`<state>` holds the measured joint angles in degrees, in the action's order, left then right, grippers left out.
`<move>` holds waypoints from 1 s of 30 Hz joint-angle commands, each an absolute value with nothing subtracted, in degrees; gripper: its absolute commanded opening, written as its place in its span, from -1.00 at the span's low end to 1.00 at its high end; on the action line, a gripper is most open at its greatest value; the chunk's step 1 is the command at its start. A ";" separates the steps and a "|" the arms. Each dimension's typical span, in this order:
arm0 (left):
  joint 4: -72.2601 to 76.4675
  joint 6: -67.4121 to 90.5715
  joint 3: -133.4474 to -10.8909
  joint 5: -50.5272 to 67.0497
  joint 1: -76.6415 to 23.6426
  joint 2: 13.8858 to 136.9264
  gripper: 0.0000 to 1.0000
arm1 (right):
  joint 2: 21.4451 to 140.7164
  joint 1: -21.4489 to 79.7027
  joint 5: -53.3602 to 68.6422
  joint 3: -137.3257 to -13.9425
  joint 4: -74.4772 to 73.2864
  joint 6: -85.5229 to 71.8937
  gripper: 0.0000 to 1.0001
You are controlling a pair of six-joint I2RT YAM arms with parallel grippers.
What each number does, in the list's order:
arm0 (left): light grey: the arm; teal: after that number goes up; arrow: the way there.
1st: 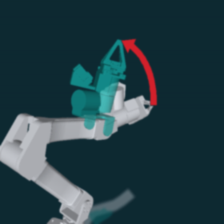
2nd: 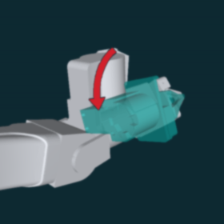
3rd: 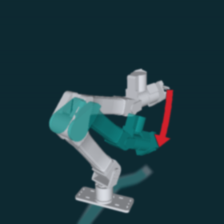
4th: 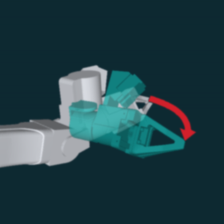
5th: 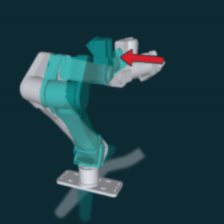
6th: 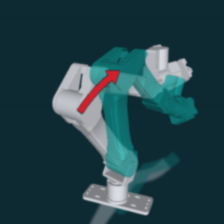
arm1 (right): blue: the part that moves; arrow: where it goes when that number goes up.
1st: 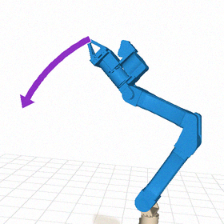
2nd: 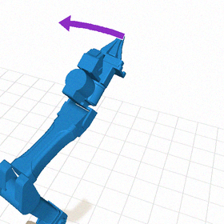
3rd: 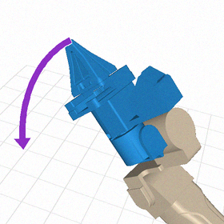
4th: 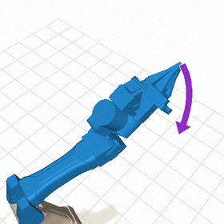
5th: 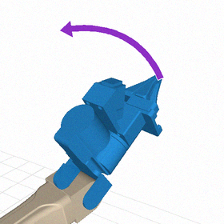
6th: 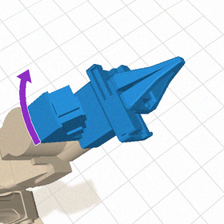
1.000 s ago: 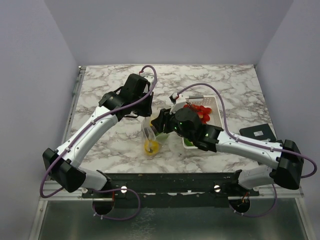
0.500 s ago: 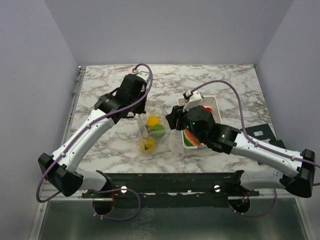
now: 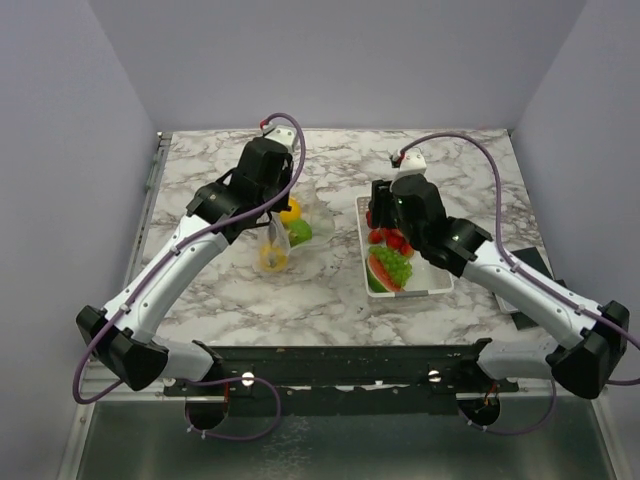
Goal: Place the food in the zip-top bag and seal the zipper
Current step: Pick up the fake fruit from the bin.
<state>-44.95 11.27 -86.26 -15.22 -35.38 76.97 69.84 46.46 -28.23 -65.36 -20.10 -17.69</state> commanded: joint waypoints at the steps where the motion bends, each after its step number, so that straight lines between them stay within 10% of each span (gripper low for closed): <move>1: -39.68 10.21 -82.74 -18.42 -35.79 76.83 -1.00 | 75.67 41.53 -21.21 -67.44 -23.28 -14.81 0.18; 30: -23.12 10.64 -65.30 -11.08 -34.98 68.08 -1.00 | 101.47 34.01 -26.82 -75.92 -20.45 -6.86 0.30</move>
